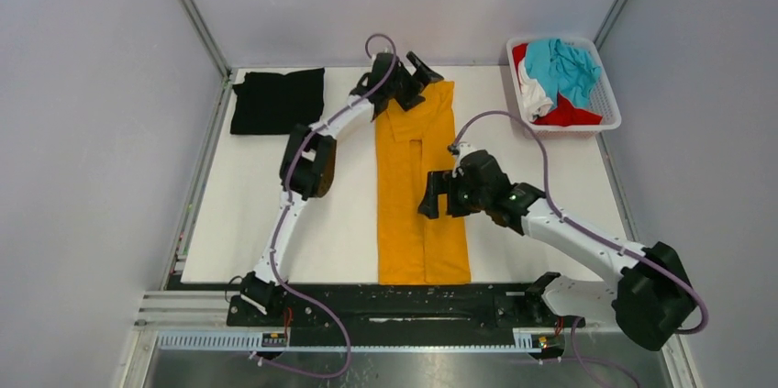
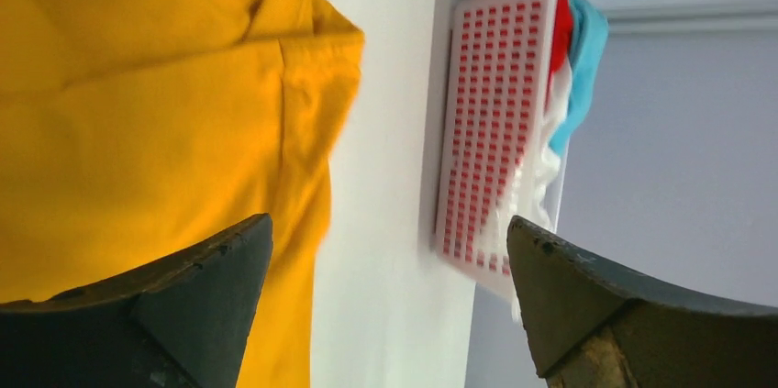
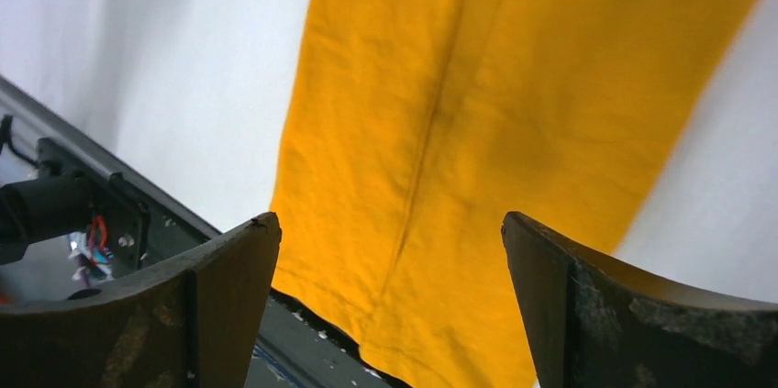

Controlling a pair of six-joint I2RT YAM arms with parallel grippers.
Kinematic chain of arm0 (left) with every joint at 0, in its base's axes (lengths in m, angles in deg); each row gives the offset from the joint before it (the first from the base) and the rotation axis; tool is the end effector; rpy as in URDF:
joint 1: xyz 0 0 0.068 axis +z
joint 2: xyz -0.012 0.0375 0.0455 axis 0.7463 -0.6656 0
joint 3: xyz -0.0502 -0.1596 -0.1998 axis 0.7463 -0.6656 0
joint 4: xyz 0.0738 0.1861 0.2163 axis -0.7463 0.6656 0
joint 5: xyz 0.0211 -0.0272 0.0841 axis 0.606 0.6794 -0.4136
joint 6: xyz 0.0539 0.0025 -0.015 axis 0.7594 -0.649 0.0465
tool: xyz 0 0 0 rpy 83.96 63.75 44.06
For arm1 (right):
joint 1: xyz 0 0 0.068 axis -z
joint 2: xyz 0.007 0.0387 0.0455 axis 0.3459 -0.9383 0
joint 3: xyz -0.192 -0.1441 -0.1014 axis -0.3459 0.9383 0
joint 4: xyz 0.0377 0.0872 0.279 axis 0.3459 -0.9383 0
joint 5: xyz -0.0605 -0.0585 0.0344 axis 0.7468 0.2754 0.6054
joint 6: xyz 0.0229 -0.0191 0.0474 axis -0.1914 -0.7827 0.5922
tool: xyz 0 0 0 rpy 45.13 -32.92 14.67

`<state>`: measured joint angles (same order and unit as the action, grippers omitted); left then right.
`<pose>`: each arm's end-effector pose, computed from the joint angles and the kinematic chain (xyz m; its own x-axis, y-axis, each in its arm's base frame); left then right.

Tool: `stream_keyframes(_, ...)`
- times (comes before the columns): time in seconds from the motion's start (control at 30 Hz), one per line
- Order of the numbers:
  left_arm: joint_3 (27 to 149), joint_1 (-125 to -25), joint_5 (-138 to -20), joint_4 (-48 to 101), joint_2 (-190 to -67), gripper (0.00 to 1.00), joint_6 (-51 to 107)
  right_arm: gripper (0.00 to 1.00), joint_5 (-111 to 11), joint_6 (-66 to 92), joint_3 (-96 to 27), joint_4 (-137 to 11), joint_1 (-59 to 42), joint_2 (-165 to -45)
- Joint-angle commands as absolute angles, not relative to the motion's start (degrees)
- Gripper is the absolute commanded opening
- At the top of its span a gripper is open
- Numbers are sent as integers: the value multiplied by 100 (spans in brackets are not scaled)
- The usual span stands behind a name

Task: Fold and stack the t-shirts
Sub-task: Rotate the tshirt 90 degrees, then grab the bottom of the folded rectangular tshirt with both arms

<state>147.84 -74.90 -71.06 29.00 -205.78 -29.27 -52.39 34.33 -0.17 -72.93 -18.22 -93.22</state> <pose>0.5591 -0.2922 0.1420 -0.7337 -0.6339 -0.2448 -0.0635 0.4226 -0.9041 0.2260 0.1883 0.1984 -0.7720 -0.0227 -0.6352 -0.4074 0.7848 0.4671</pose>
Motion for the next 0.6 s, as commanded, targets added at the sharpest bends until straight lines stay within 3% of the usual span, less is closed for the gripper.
stream_keyframes(0.0, 13424, -7492, -7169, 3456, -17996, 99, -1411, 99, -4174, 3228, -2, -8082, -1811, -8770)
stream_keyframes(0.3, 8701, -7908, -7889, 3830, -13746, 99, -352, 99, -2603, 3388, 334, -9033, -1756, -7256)
stream_keyframes(0.43, 7055, -8245, -8056, 4022, -12480, 99, -603, 99, -2801, 3474, 820, -9088, -1755, -6562)
stream_keyframes(0.57, 5819, -8814, -8136, 4166, -11576, 99, -922, 100, -3732, 3848, 1351, -9042, -1747, -5924)
